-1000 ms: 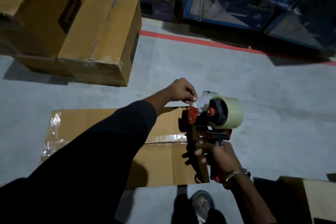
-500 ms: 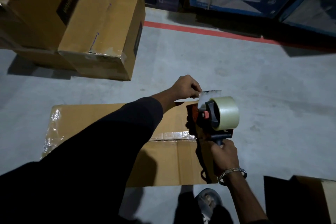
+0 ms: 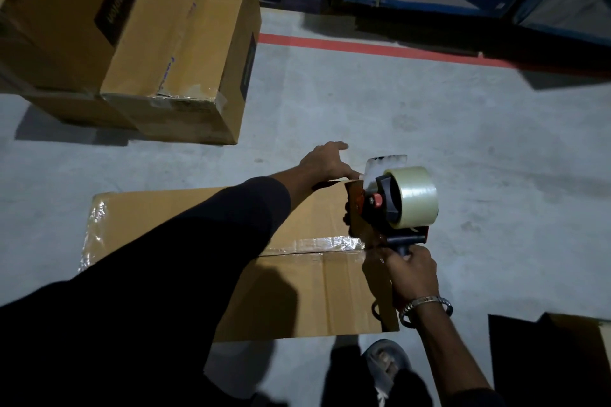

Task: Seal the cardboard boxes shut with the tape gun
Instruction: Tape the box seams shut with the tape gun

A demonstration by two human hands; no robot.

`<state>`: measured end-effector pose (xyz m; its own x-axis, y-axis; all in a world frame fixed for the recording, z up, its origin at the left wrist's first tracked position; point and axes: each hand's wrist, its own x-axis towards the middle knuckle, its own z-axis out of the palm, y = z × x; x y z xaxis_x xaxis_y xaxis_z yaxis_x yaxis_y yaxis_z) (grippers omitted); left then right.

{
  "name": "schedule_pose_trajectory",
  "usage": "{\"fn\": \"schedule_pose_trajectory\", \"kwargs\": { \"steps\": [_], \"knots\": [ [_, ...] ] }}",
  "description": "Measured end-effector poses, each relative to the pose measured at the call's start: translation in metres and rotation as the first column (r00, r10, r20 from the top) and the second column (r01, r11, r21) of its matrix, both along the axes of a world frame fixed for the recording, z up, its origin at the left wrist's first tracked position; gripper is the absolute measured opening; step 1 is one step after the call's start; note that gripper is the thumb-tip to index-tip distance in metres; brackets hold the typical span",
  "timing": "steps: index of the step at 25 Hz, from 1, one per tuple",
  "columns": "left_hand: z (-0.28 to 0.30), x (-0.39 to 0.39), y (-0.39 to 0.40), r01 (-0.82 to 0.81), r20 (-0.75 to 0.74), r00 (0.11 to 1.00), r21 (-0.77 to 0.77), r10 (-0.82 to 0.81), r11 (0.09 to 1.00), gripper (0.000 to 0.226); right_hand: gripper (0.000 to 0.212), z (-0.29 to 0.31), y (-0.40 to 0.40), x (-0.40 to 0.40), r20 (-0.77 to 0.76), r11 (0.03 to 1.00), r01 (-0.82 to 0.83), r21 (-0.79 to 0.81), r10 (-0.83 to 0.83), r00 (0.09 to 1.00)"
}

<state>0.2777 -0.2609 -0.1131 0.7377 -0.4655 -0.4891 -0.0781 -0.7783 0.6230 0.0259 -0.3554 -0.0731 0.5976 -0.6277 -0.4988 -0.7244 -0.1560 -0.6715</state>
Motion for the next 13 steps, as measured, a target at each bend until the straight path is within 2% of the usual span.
{"fn": "schedule_pose_trajectory", "kwargs": {
  "steps": [1, 2, 4, 7, 9, 13],
  "knots": [
    [-0.002, -0.001, 0.002, -0.018, 0.019, 1.000, -0.035, 0.019, 0.999, 0.070, 0.023, -0.002, -0.001, 0.000, 0.013, 1.000, 0.005, 0.010, -0.005, 1.000],
    [-0.004, -0.003, 0.003, -0.014, 0.038, 0.999, -0.092, 0.018, 0.996, 0.046, 0.022, -0.003, -0.002, 0.001, 0.017, 1.000, 0.007, 0.021, -0.008, 1.000],
    [0.000, -0.010, 0.003, 0.051, 0.026, 0.999, -0.202, -0.047, 0.978, 0.007, 0.021, -0.004, -0.004, 0.002, 0.018, 0.999, 0.012, 0.046, -0.013, 1.000],
    [0.005, -0.012, 0.004, 0.215, -0.041, 0.971, -0.274, -0.234, 0.937, 0.015, 0.027, -0.011, -0.008, 0.001, 0.017, 0.994, 0.061, 0.090, -0.063, 0.998],
    [0.004, -0.013, 0.007, 0.304, -0.006, 0.949, -0.246, -0.315, 0.920, 0.021, 0.032, -0.013, -0.010, 0.005, 0.008, 0.991, 0.083, 0.102, -0.084, 0.996],
    [-0.001, -0.019, 0.012, 0.304, 0.096, 0.952, -0.223, -0.290, 0.926, 0.024, 0.031, -0.011, -0.013, 0.008, -0.023, 0.996, 0.061, 0.068, -0.060, 0.998]
  ]
}}
